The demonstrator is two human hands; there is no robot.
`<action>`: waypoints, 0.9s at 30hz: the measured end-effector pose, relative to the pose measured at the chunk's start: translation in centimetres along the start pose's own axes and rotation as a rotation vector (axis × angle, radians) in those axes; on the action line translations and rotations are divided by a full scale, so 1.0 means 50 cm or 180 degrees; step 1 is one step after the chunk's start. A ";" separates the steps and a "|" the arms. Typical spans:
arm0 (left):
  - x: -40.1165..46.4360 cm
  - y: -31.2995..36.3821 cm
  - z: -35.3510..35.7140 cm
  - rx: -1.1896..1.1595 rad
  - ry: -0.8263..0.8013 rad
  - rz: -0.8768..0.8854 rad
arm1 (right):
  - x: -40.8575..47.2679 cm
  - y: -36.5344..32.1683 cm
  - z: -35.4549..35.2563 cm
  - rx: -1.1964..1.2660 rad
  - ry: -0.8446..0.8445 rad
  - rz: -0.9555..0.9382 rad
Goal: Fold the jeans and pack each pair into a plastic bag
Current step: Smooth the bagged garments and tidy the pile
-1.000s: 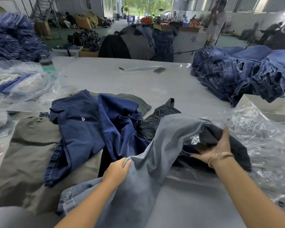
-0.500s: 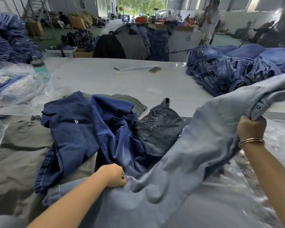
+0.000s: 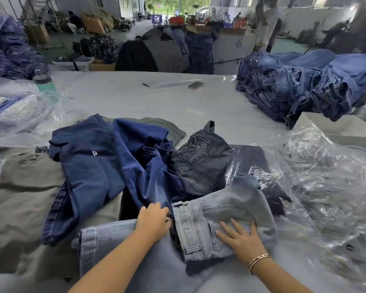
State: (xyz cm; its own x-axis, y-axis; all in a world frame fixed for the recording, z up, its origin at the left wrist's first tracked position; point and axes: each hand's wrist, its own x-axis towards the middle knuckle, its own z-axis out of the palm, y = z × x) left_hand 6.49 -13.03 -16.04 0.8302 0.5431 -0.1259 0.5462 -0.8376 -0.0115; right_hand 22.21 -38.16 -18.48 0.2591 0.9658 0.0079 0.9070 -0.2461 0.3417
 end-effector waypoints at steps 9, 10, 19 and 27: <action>-0.016 0.139 0.006 -0.2254 -0.0145 -0.0358 | -0.038 0.056 0.020 0.0632 0.0654 0.1998; -0.024 0.150 0.013 -0.2524 -0.0063 -0.0606 | -0.050 0.069 0.032 0.0902 0.0314 0.2549; -0.080 0.184 0.056 -0.2964 0.0078 -0.1183 | -0.071 0.115 0.047 0.3924 0.1595 0.3745; -0.121 0.186 0.070 -0.3224 -0.0046 -0.0840 | -0.202 0.096 0.047 0.5246 0.1641 0.4103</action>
State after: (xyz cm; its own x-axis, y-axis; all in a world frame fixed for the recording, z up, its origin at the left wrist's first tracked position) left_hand 6.14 -24.30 -18.88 0.6731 0.6951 -0.2523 0.5536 -0.2474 0.7952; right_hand 24.75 -49.26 -19.11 0.9717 0.1096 -0.2092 -0.1899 -0.1638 -0.9680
